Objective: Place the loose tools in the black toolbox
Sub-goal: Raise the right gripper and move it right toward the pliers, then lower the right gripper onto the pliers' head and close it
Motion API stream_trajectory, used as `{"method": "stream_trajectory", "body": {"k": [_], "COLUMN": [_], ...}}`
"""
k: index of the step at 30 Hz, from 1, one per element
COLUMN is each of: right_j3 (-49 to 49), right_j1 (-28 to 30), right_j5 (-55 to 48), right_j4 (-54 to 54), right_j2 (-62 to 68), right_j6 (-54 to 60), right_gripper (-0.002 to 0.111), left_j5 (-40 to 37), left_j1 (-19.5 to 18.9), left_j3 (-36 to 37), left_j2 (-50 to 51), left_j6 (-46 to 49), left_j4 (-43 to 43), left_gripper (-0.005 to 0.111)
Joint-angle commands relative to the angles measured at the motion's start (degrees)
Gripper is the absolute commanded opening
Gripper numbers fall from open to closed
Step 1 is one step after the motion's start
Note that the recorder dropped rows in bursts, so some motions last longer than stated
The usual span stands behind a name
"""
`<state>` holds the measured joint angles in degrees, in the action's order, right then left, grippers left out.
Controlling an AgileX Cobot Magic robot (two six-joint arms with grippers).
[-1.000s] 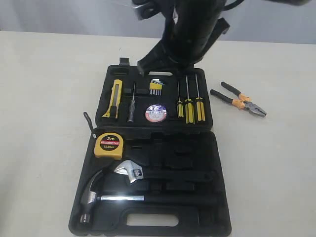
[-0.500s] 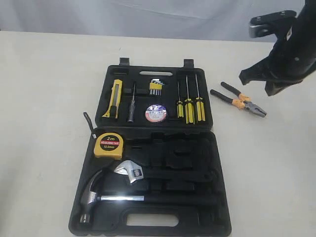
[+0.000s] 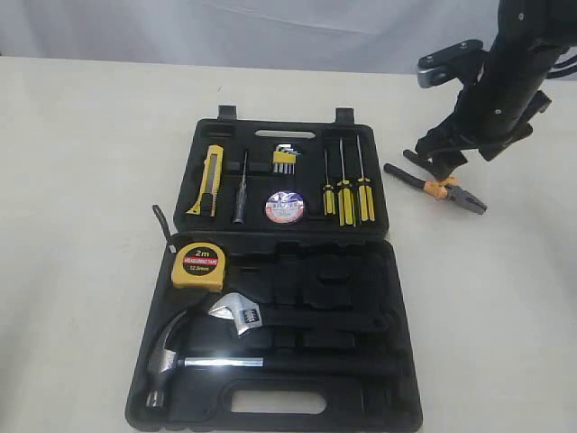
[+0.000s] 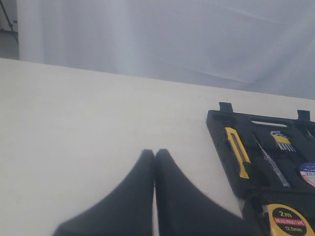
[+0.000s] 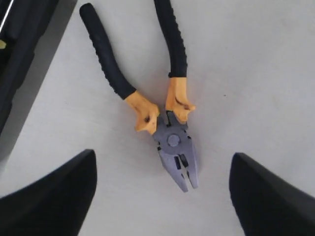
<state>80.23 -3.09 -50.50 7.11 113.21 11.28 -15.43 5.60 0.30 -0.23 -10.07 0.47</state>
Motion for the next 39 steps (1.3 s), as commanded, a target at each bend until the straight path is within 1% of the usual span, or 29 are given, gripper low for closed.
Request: {"method": "stream_trajectory", "body": {"k": [1, 12, 18, 25, 29, 31, 33, 35, 38, 39], "right_j3": [0.25, 0.25, 0.31, 0.31, 0.31, 0.31, 0.31, 0.31, 0.31, 0.31], "right_j1": [0.17, 0.28, 1.36, 4.80, 5.64, 5.64, 5.64, 5.64, 5.64, 5.64], "right_j5": [0.98, 2.54, 3.42, 3.70, 3.55, 3.39, 3.71, 3.89, 3.78, 3.65], "right_j4": [1.02, 1.27, 3.25, -1.47, -4.00, -4.10, -4.53, -5.10, -5.34, -5.88], "right_j2": [2.50, 7.50, 7.80, 7.89, 8.15, 8.98, 10.07, 11.09, 12.29, 12.38], "right_j6": [0.78, 4.50, 2.64, 1.58, 2.21, 3.24, 3.51, 3.51, 5.44, 6.04], "right_gripper": [0.073, 0.073, 0.073, 0.073, 0.073, 0.067, 0.059, 0.055, 0.054, 0.050], "left_j5": [-0.18, -0.18, -0.18, -0.18, -0.18, -0.18, -0.18, -0.18, -0.18, -0.18], "left_j1": [0.33, 0.33, 0.33, 0.33, 0.33, 0.33, 0.33, 0.33, 0.33, 0.33], "left_j3": [-0.30, -0.30, -0.30, -0.30, -0.30, -0.30, -0.30, -0.30, -0.30, -0.30], "left_j2": [0.23, 0.23, 0.23, 0.23, 0.23, 0.23, 0.23, 0.23, 0.23, 0.23], "left_j6": [0.02, 0.02, 0.02, 0.02, 0.02, 0.02, 0.02, 0.02, 0.02, 0.02], "left_j4": [-0.47, -0.47, -0.47, -0.47, -0.47, -0.47, -0.47, -0.47, -0.47, -0.47], "left_gripper": [0.000, 0.000, 0.000, 0.000, 0.000, 0.000, 0.000, 0.000, 0.000, 0.000]}}
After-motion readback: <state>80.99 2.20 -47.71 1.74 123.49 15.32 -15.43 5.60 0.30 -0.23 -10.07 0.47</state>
